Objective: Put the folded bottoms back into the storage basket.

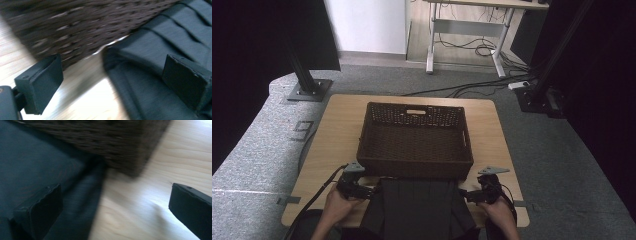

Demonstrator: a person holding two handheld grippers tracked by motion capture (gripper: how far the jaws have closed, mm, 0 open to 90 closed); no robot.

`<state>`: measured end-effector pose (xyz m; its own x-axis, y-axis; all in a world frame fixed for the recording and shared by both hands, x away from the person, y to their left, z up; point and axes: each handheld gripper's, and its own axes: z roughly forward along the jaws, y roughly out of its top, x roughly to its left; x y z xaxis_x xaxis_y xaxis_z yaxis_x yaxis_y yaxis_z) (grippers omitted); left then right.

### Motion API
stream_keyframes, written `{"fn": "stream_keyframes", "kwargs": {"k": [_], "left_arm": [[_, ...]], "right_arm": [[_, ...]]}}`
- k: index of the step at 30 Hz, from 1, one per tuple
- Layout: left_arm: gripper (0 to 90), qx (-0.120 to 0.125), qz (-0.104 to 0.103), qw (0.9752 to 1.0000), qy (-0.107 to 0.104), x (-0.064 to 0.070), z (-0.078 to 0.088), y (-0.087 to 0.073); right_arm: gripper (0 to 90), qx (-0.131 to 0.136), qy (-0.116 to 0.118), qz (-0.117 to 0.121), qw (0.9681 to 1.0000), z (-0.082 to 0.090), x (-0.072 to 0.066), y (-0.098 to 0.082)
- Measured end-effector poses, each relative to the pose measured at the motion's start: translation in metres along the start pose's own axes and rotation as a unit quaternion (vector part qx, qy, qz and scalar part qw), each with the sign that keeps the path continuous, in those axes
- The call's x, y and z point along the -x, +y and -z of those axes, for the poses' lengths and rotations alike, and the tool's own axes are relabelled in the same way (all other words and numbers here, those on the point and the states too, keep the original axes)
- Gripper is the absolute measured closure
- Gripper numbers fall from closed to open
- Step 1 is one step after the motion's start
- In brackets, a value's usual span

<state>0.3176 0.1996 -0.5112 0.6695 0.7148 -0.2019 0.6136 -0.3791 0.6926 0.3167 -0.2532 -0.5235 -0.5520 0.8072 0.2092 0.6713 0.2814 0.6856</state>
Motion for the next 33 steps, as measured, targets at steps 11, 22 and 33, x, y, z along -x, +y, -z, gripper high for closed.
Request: {"fn": "stream_keyframes", "kwargs": {"k": [11, 22, 33], "left_arm": [[0.0, -0.037, -0.003, 0.9992, -0.013, 0.023, -0.032, 0.0], [0.0, -0.061, 0.036, 0.9974, -0.017, 0.02, -0.032, -0.009], [0.3, -0.074, 0.032, 0.9949, -0.061, 0.03, -0.03, -0.012]], "right_arm": [[0.0, -0.021, 0.051, -0.001, 0.9984, -0.023, -0.041, 0.002], [0.0, -0.04, 0.104, -0.037, 0.9931, -0.03, -0.037, -0.006], [13.3, -0.089, 0.138, 0.013, 0.9864, -0.039, -0.06, 0.004]]}}
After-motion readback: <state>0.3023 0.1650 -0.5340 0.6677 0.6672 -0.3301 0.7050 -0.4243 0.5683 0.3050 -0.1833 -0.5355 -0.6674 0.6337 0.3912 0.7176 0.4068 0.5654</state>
